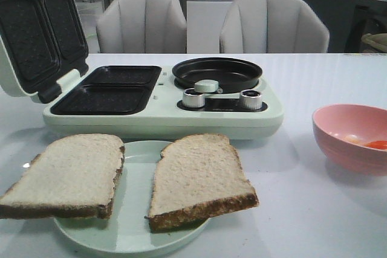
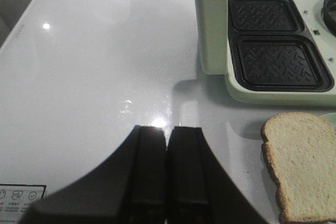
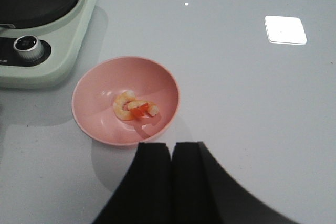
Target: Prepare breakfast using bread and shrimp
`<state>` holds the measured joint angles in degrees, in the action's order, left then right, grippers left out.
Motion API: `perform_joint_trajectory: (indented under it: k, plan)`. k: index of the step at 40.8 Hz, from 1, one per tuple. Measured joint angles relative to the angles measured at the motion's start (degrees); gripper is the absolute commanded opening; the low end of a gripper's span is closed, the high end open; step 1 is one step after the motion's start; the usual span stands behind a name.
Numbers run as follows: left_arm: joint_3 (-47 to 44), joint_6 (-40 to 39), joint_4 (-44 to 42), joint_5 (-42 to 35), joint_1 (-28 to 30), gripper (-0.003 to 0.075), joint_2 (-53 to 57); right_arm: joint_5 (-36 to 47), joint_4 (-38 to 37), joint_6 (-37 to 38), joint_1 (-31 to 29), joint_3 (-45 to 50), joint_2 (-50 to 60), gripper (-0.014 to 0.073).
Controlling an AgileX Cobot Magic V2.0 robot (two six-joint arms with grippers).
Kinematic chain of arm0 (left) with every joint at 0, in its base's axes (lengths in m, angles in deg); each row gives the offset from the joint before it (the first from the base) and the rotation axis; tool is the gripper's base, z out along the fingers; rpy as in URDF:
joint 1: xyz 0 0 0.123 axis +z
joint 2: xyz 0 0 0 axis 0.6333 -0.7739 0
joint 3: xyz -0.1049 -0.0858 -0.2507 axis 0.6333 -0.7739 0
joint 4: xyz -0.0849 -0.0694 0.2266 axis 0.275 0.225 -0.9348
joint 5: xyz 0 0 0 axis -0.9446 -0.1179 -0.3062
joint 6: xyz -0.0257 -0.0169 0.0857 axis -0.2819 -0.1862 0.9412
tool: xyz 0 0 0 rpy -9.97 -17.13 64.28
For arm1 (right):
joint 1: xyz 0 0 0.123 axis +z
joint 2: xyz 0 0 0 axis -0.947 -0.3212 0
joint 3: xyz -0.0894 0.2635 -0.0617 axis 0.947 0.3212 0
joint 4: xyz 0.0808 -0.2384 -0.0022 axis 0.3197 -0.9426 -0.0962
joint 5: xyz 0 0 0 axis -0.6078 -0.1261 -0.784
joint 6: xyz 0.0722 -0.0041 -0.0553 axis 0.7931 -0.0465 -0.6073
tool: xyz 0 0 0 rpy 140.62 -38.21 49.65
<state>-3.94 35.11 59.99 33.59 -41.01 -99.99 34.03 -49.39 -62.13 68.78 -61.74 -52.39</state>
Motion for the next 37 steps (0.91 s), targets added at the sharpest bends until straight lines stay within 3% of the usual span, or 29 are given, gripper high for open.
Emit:
perform_joint_trajectory:
  k: [4, 8, 11, 13, 25, 37]
  plan:
    - [0.0, 0.0, 0.0, 0.0, 0.0, 0.0218, -1.4, -0.2, 0.0, 0.0, 0.0, 0.0, -0.6, 0.0263]
    - [0.0, 0.0, 0.0, 0.0, 0.0, 0.0458, -2.4, -0.5, 0.0, 0.0, 0.0, 0.0, -0.8, 0.0465]
    - [0.0, 0.0, 0.0, 0.0, 0.0, 0.0615, -3.0, -0.5, 0.0, 0.0, 0.0, 0.0, -0.9, 0.0544]
    - [0.0, 0.0, 0.0, 0.0, 0.0, 0.0658, -3.6, -0.5, 0.0, 0.0, 0.0, 0.0, -0.9, 0.0561]
    - [0.0, 3.1, -0.4, -1.1, -4.9, 0.0636, -7.7, -1.1, 0.0, 0.0, 0.0, 0.0, -0.9, 0.0556]
    - [-0.6, 8.4, -6.4, -2.8, -23.8, 0.0635, -14.7, -1.3, 0.0, 0.0, 0.0, 0.0, -0.9, 0.0556]
